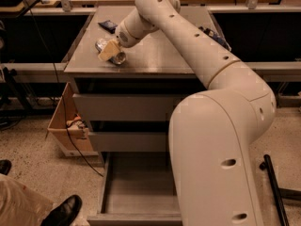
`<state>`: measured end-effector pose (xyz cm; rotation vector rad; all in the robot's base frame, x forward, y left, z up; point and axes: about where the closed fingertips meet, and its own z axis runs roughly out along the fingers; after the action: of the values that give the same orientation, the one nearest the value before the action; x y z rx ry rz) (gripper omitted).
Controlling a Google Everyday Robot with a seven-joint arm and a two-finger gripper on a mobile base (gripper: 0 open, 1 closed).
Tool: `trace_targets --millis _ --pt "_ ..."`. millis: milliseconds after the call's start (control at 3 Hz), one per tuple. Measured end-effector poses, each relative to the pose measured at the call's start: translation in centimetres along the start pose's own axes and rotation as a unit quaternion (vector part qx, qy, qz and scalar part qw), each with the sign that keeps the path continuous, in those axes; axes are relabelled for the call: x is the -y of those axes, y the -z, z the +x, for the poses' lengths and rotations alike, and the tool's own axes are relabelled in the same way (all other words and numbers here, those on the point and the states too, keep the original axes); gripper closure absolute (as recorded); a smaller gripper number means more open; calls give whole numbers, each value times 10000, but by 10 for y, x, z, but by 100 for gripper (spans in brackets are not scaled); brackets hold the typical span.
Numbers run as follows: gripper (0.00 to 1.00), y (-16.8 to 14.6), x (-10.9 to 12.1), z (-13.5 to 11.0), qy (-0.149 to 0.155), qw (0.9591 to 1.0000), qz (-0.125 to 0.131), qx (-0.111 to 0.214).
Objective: Place redbull can into bottom drawer
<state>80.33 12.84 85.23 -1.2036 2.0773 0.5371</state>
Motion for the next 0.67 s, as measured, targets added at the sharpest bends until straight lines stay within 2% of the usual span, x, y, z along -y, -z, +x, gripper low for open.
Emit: trace_targets --millis 333,667 --pt "60 -9 -24 -5 104 9995 -284 -93" --pt "84 -5 -48 11 193 9977 -520 -380"
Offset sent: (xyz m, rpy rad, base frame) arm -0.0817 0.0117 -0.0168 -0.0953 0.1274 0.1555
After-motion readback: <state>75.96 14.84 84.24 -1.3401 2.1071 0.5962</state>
